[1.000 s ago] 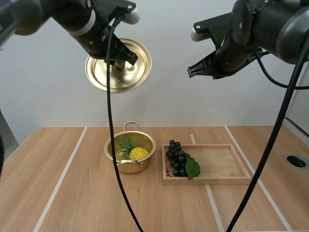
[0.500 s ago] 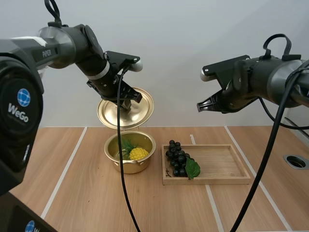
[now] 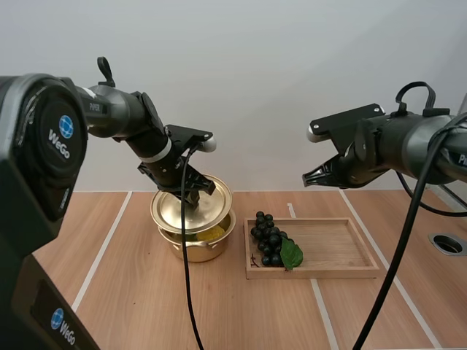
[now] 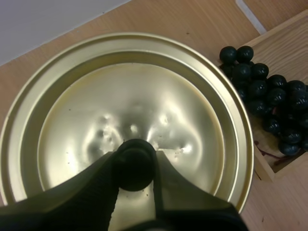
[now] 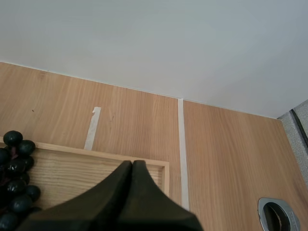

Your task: Open the pot, put the pineapple inside, and close it

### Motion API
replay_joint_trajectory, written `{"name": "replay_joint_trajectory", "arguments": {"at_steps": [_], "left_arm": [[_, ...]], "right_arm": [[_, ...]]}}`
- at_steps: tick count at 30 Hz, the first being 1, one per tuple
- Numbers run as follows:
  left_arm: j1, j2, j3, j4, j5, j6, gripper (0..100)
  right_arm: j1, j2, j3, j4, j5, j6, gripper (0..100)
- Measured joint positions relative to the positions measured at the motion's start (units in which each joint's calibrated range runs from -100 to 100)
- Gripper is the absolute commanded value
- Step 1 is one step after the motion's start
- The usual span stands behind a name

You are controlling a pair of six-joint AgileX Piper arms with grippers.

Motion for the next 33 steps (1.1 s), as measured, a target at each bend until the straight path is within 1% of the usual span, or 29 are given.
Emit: {"name": "replay_joint_trajectory", "arguments": {"at_steps": [5, 12, 19, 27, 33], "left_arm": [[0.0, 0.29, 2.9, -1.13, -5.18, 1.26, 0], [0.0, 0.52, 3.08, -2.82, -7.55, 1.81, 0], [0.0, 0.52, 3.08, -5.15, -7.55, 3.51, 0], [0.0, 2.55, 3.08, -5.28, -3.72, 3.7, 0], [0.0, 3.3, 3.08, -5.28, -3.1, 3.7, 0]], "right_arm": [[0.0, 0.0, 0.0, 0.0, -0.12, 0.0, 0], [0.0, 0.0, 0.0, 0.0, -0.12, 0.0, 0], [0.0, 0.0, 0.0, 0.0, -0.12, 0.0, 0], [0.0, 0.0, 0.0, 0.0, -0.12, 0.0, 0], [0.0, 0.0, 0.0, 0.0, -0.12, 0.0, 0]]}}
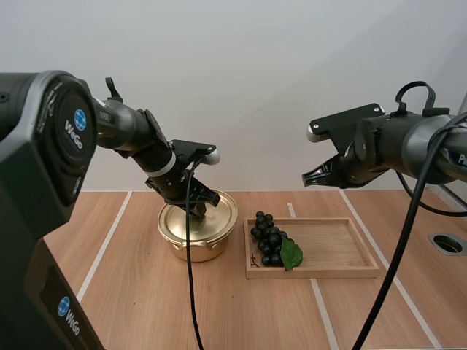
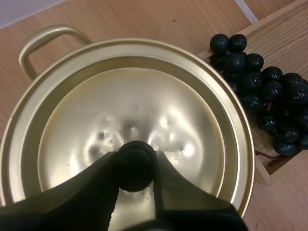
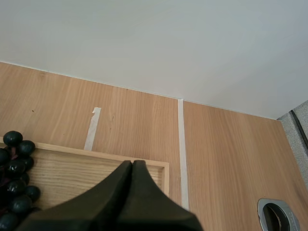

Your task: Open the pot, put the pineapple inside, and close it

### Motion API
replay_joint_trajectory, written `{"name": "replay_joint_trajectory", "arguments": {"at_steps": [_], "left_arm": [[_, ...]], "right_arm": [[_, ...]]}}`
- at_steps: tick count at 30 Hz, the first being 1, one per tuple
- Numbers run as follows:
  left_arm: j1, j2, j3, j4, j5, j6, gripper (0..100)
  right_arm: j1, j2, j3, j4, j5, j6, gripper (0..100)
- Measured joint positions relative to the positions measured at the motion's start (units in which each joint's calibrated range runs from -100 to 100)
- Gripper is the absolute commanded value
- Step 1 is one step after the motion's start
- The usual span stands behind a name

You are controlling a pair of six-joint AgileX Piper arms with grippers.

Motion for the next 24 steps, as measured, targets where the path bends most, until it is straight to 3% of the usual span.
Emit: {"name": "replay_joint_trajectory", "arguments": {"at_steps": [24], "left_arm": [[0.0, 2.39, -0.39, 0.9, -1.34, 0.1, 0]], "right_arm": [[0.0, 0.0, 0.0, 0.0, 0.0, 0.0, 0]]}}
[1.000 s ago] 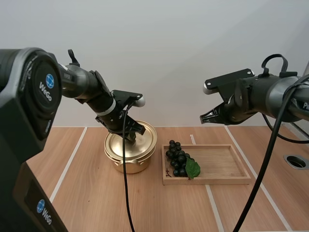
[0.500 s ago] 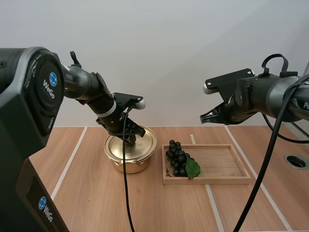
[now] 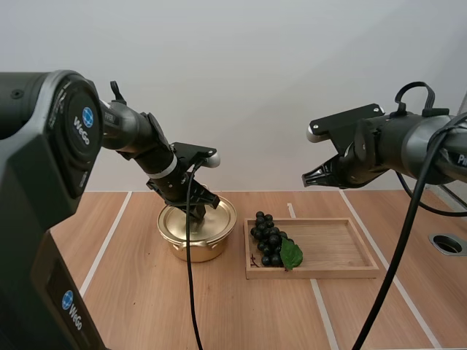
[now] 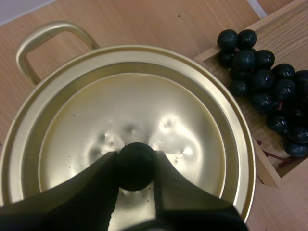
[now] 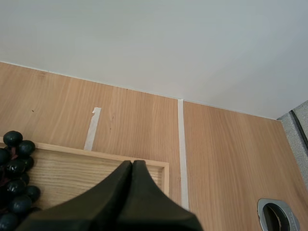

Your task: Open the pot, put the pineapple inside, and close it

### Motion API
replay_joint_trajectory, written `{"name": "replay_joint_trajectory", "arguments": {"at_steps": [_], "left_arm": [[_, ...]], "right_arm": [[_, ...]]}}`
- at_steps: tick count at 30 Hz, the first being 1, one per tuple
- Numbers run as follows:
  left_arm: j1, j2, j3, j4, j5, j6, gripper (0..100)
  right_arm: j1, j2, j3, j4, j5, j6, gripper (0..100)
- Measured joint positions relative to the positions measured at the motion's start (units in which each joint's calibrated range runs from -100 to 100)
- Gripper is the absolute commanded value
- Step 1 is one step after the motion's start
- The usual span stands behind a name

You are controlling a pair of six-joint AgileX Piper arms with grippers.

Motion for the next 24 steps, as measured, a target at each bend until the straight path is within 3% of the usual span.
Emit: {"name": "replay_joint_trajectory", "arguments": {"at_steps": [4, 7, 10, 14, 24], "left_arm": [[0.0, 0.0, 0.0, 0.0, -0.45, 0.23, 0], [0.0, 0.17, 0.0, 0.0, -0.81, 0.34, 15], [0.0, 0.15, 0.0, 0.0, -0.81, 0.68, 43], [0.0, 0.15, -0.04, 0.0, -1.62, 1.08, 100], [0.0, -2.07, -4.98, 0.76, 1.92, 1.08, 100]], "right_arm": [[0.0, 0.0, 0.0, 0.0, 0.0, 0.0, 0], [0.0, 0.0, 0.0, 0.0, 0.0, 0.0, 0], [0.0, 0.0, 0.0, 0.0, 0.0, 0.0, 0], [0.0, 0.0, 0.0, -0.2, 0.0, 0.0, 0], [0.0, 0.0, 0.0, -0.2, 0.0, 0.0, 0]]}}
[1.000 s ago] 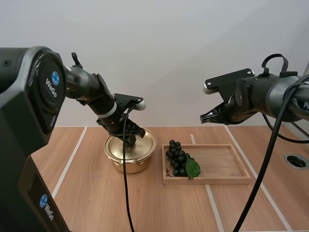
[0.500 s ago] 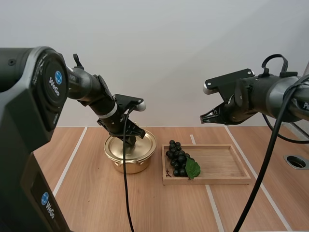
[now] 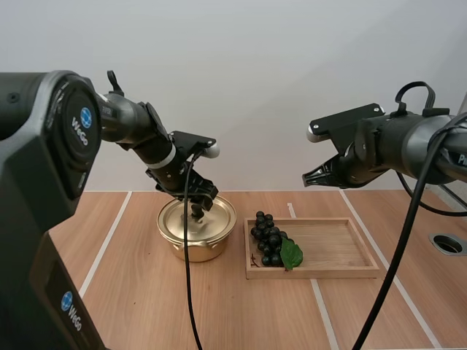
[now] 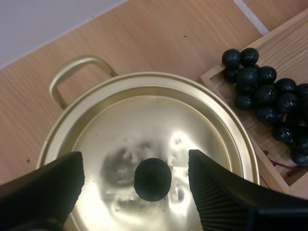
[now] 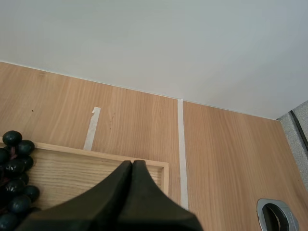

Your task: Open the pot, put the pineapple inside, and close it

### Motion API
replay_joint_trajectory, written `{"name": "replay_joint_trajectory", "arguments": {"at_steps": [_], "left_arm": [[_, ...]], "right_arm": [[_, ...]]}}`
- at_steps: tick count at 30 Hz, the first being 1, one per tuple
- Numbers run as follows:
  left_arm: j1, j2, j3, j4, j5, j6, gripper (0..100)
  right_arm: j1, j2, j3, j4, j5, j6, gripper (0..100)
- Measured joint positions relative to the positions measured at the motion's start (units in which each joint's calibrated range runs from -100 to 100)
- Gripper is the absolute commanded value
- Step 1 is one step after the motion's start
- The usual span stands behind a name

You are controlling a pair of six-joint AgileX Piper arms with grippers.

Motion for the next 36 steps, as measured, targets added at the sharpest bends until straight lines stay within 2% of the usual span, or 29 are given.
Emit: {"name": "replay_joint_trajectory", "arguments": {"at_steps": [8, 9, 10, 11, 13, 15, 17, 22, 31, 36], "left_arm": [[0.0, -13.38, -7.62, 0.11, 6.51, -0.89, 100], [0.0, -15.25, -8.24, 0.11, 7.22, -1.32, 97], [0.0, -17.65, -8.7, 0.22, 7.86, -1.67, 88], [0.0, -20.11, -9.05, 0.22, 8.25, -2.02, 75], [0.0, -24.85, -9.32, 0.22, 8.75, -2.6, 44], [0.0, -28.97, -9.32, 0.22, 9.36, -3.06, 0], [0.0, -32.45, -9.44, 0.22, 9.86, -3.53, 0], [0.14, -41.25, -7.4, 0.42, 8.36, -3.88, 0], [0.14, -58.81, 9.0, 0.43, -7.99, -6.79, 0], [0.14, -65.53, 17.44, 0.31, -10.36, -8.2, 0]], "right_arm": [[0.0, 0.0, 0.0, 0.0, 0.0, 0.0, 0], [0.0, 0.0, 0.0, 0.0, 0.0, 0.0, 0], [0.0, 0.0, 0.0, 0.0, 0.0, 0.0, 0], [0.0, 0.0, 0.0, 0.0, 0.0, 0.0, 0], [0.0, 0.0, 0.0, 0.0, 0.0, 0.0, 0], [0.0, 0.0, 0.0, 0.0, 0.0, 0.0, 0], [0.0, 0.0, 0.21, 0.0, -0.32, 0.0, 0], [0.0, -3.59, 6.78, 0.0, -11.74, 0.0, 0], [0.0, -20.99, 17.82, -0.07, -32.97, 0.0, 0], [-0.54, -29.43, 19.0, 1.72, -36.79, 0.0, 0]]}}
